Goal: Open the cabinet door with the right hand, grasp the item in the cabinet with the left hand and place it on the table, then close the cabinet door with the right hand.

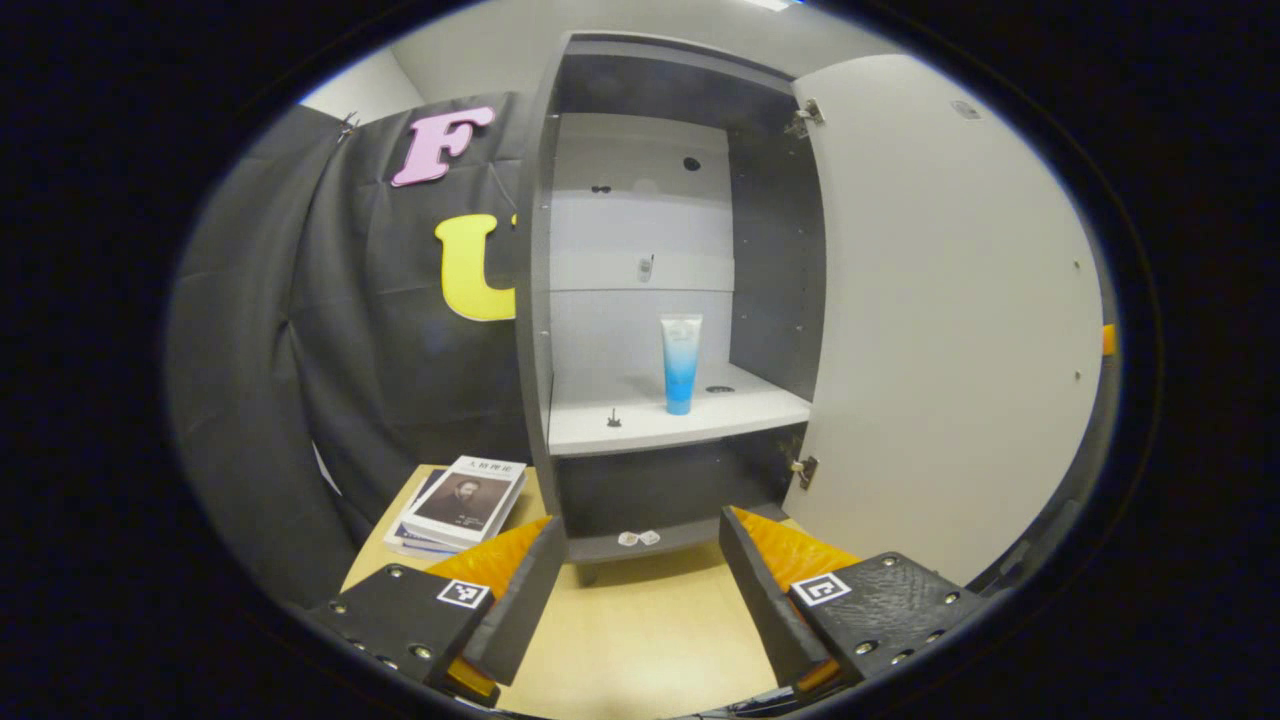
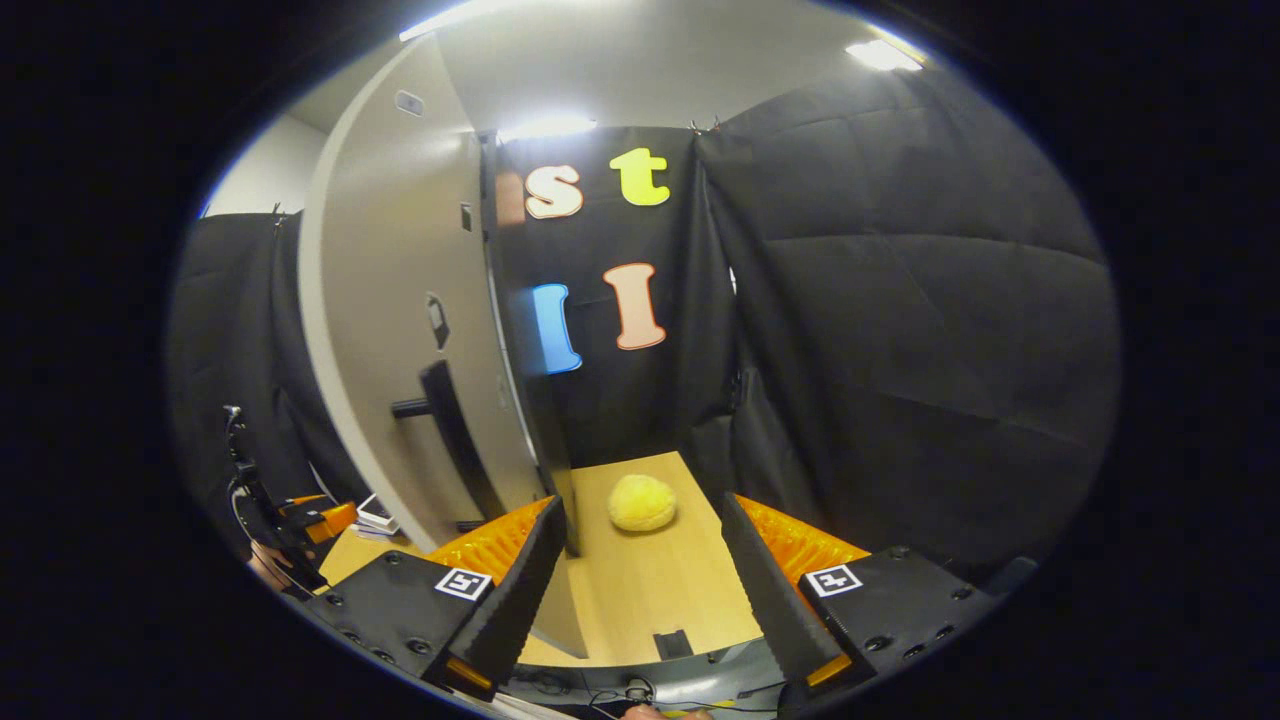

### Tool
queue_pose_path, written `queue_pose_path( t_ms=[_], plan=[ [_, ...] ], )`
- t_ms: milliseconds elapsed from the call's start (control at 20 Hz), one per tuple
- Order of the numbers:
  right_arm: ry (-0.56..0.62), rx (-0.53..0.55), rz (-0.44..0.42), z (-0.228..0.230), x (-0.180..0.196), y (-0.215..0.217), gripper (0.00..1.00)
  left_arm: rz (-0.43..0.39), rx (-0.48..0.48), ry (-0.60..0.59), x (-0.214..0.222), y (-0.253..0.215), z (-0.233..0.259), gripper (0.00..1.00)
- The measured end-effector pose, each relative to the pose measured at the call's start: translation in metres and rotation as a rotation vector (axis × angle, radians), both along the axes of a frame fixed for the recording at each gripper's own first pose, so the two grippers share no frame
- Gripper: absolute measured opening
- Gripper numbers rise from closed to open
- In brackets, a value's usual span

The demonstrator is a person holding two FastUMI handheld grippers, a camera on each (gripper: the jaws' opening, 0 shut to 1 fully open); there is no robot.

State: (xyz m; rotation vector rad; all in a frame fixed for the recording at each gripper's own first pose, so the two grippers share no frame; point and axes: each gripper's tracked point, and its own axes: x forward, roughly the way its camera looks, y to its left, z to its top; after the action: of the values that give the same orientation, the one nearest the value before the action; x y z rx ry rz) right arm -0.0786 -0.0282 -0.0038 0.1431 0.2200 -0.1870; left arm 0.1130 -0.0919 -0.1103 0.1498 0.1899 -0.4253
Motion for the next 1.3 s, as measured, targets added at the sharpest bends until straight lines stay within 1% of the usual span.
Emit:
queue_pose_path(
  t_ms=[200, 300, 500, 750, 950, 1300],
  plan=[
    [-0.076, 0.038, -0.019, 0.010, 0.047, -0.026, 0.98, 0.018, -0.004, -0.023, 0.038, -0.033, 0.016, 0.94],
    [-0.083, 0.031, -0.036, 0.009, 0.069, -0.045, 0.98, 0.032, 0.007, -0.039, 0.062, -0.048, 0.022, 0.94],
    [-0.092, 0.053, -0.037, 0.006, 0.100, -0.063, 0.98, 0.019, -0.015, -0.056, 0.097, -0.084, 0.036, 0.94],
    [-0.096, 0.108, -0.031, 0.000, 0.123, -0.081, 0.98, 0.013, -0.009, -0.077, 0.140, -0.119, 0.051, 0.94],
    [-0.101, 0.105, -0.048, -0.002, 0.132, -0.098, 0.98, 0.019, 0.020, -0.115, 0.172, -0.133, 0.057, 0.94],
    [-0.078, 0.132, -0.051, -0.011, 0.146, -0.114, 0.98, 0.042, 0.007, -0.121, 0.206, -0.155, 0.061, 0.94]
  ],
)
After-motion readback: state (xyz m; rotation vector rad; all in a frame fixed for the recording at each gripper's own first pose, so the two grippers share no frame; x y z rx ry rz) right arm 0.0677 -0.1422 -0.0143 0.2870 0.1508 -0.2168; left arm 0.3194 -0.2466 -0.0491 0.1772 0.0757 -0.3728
